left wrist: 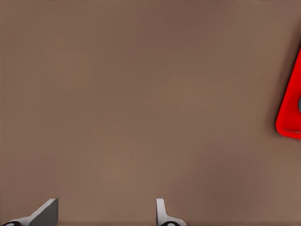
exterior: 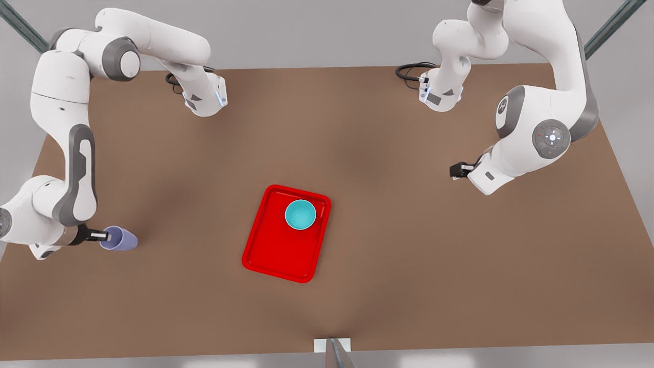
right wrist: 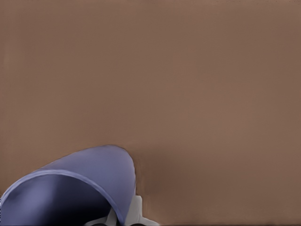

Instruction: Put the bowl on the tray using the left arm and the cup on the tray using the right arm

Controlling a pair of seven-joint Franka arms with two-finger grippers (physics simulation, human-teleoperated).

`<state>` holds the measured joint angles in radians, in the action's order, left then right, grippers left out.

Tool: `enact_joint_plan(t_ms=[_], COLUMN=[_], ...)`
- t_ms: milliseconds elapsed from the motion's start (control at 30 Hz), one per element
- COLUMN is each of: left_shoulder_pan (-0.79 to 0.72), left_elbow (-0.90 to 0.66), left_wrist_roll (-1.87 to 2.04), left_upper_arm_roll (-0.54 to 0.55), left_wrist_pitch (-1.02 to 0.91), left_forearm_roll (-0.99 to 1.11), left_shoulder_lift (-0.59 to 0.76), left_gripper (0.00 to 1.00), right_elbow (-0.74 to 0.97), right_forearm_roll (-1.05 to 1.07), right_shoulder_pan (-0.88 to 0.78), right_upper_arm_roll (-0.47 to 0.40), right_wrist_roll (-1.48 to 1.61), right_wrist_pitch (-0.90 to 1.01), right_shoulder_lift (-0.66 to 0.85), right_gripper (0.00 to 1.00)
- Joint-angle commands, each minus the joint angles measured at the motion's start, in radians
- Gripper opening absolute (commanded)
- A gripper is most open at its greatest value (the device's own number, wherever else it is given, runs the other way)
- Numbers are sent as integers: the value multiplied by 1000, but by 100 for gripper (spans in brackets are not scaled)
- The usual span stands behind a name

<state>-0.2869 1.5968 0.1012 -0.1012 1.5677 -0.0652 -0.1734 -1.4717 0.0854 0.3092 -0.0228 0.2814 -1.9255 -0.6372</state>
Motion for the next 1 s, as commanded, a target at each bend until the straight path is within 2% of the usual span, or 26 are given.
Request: enact_joint_plan(t_ms=[0, 67, 133, 367, 600, 700, 967], left_shoulder_pan=[0, 0, 0, 0, 0, 0, 0], left_elbow=[-1, -3, -4, -4, -4, -4, -3], left_wrist_roll=[0, 0, 0, -9, -25, -25, -25], left_upper_arm_roll=[0, 0, -3, -15, -31, -31, -29], left_wrist_pitch=[-2, -5, -3, -2, 0, -2, 0], left_forearm_roll=[5, 7, 10, 8, 7, 1, -1], left_shoulder_lift=[2, 3, 5, 3, 2, 3, 0], left_gripper=[100, 100, 100, 100, 100, 100, 100], right_elbow=[14, 34, 36, 82, 142, 183, 235], right_forearm_roll=[-9, -9, -7, -16, -16, -18, -52], right_shoulder_pan=[1, -4, -55, -75, -257, -338, -444], right_upper_arm_roll=[21, 60, 63, 310, 317, 317, 310], right_wrist_roll=[-30, -113, -198, -567, -692, -835, -898], right_wrist_pitch=[23, 57, 83, 128, 114, 94, -36], right_shoulder_lift=[1, 14, 36, 45, 28, -1, -125], right_gripper=[21, 21, 21, 21, 21, 21, 21])
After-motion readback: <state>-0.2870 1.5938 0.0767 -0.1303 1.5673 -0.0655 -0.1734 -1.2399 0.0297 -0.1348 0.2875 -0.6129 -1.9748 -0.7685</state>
